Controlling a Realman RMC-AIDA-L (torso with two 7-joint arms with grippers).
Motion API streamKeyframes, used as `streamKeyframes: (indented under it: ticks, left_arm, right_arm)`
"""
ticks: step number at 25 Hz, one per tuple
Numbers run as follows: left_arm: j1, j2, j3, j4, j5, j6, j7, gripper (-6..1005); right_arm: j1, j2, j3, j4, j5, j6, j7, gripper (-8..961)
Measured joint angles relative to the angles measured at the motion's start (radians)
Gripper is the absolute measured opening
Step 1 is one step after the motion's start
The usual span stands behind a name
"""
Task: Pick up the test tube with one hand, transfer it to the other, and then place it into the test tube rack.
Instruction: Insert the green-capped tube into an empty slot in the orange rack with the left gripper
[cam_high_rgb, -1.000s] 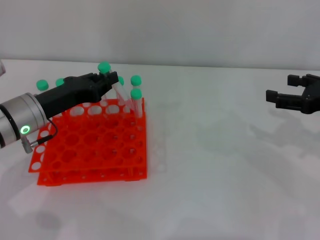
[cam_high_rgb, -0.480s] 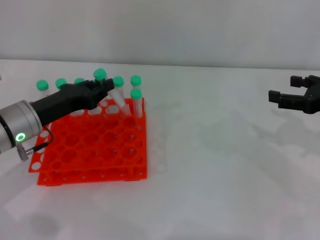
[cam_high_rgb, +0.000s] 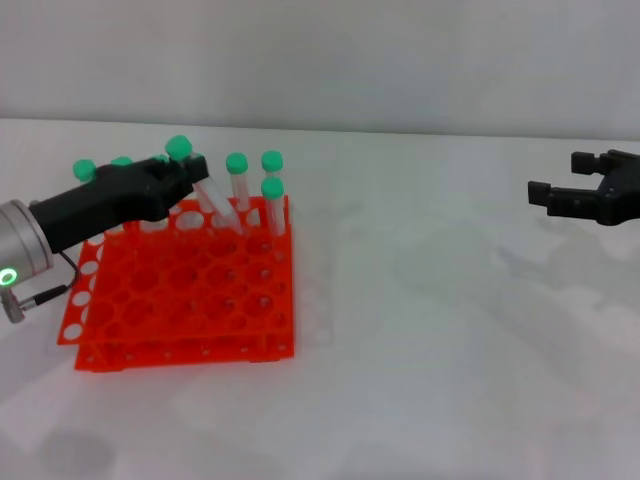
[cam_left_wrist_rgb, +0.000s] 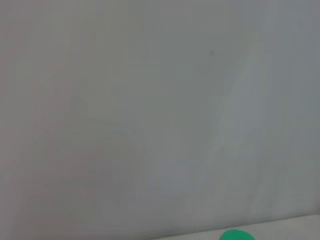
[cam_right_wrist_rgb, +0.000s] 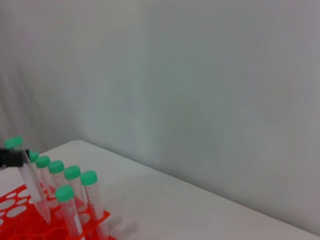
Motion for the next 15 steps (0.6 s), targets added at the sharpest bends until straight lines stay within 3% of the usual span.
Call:
streamKeyframes:
  ticks: [7, 15]
  left_arm:
    - [-0.034, -0.004, 0.000, -0.076, 0.004, -0.004, -0.082, 214]
    - [-0.084, -0.006, 0.000, -0.087, 0.054, -0.057, -0.125, 212]
  right_arm:
    - [0.015, 0.002, -0.003, 0.012, -0.015, -0.009, 0.002, 858]
    - [0.017, 0.003, -0.003, 0.013, -0.015, -0.013, 0.002, 857]
